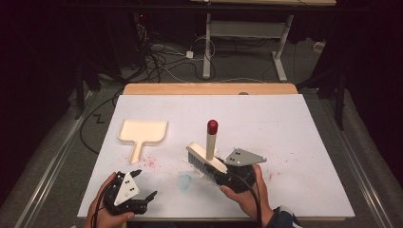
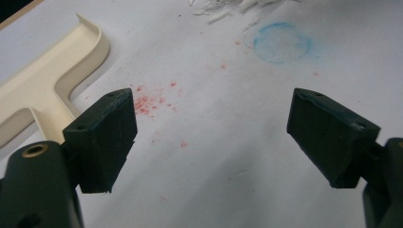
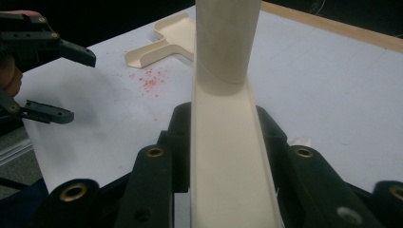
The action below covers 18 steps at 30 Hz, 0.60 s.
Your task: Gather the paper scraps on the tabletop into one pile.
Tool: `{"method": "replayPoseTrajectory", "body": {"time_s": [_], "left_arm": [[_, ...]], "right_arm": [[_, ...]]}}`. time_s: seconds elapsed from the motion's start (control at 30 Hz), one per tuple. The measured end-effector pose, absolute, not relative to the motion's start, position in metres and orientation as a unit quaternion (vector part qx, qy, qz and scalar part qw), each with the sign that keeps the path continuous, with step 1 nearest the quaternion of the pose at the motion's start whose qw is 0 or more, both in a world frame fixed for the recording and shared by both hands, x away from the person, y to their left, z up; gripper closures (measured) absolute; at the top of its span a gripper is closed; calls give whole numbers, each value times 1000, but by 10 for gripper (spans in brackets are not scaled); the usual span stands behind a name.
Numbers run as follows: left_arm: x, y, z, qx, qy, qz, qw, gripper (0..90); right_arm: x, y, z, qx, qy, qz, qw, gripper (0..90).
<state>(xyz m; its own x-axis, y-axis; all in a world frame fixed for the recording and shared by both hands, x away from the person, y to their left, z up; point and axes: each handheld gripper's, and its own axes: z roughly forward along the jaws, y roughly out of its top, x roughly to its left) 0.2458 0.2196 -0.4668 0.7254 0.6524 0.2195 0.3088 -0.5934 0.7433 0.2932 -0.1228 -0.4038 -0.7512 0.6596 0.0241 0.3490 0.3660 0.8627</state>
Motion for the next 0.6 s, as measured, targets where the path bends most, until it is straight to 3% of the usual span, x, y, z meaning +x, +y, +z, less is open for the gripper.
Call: {"method": "replayPoseTrajectory", "body": {"time_s": [0.37, 0.6], "left_arm": [[245, 219, -468, 861, 277, 242, 351, 164], [245, 217, -468, 863, 275, 241, 348, 164]], "right_arm": [[281, -194, -387, 289, 818, 467, 173, 678], [261, -234, -404, 279, 842, 433, 159, 678]]}}
